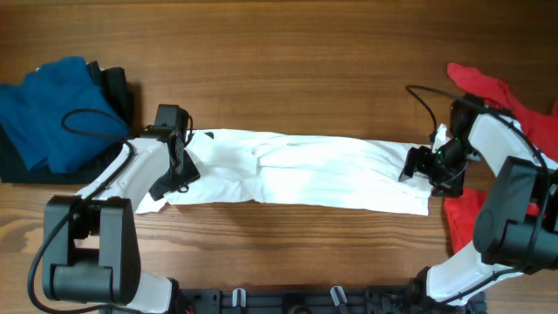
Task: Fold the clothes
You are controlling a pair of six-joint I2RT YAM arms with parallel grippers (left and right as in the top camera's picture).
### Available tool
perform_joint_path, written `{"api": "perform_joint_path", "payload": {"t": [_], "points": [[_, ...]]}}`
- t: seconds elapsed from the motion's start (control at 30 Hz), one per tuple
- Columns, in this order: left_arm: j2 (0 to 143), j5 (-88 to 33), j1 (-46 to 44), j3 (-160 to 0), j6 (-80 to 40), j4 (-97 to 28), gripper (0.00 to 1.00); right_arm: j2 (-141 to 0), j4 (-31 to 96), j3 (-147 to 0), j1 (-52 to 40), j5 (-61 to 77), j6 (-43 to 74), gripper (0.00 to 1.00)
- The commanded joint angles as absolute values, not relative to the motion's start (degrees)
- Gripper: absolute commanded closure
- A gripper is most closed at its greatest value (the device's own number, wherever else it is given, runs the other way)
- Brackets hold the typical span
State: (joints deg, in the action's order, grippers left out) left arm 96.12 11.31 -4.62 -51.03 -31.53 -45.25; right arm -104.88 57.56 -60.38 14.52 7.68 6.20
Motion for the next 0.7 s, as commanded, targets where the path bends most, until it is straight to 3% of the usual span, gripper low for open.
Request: {"api": "perform_joint_path", "payload": {"t": [0.0,0.17,0.33,0.4,0.53,0.67], "points": [[97.8,6.8,-5.8,-49.8,-30.2,-46.2,0.35,-103.7,55.5,-58.5,14.6,8.2,7.9,0.16],[97.8,6.9,-5.8,-49.8,-30.2,-46.3,0.35,-103.7,55.1,-58.5,14.6,9.5,7.8,0.2],[97.8,6.9,-5.8,-49.8,-30.0,-46.4,0.35,-103.7,53.7,-58.5,14.6,9.5,7.9,0.47],[97.8,6.9,-5.8,-49.8,-30.0,-46.4,0.35,-103.7,53.0,-58.5,14.6,10.0,7.8,0.68],[97.0,6.9,-5.8,-50.6,-29.4,-47.0,0.34,-103.7,51.2,-58.5,14.7,12.6,7.5,0.95],[94.3,6.9,-5.8,-54.9,-29.3,-52.2,0.32,-103.7,49.5,-59.4,15.4,12.0,8.3,0.96]]}}
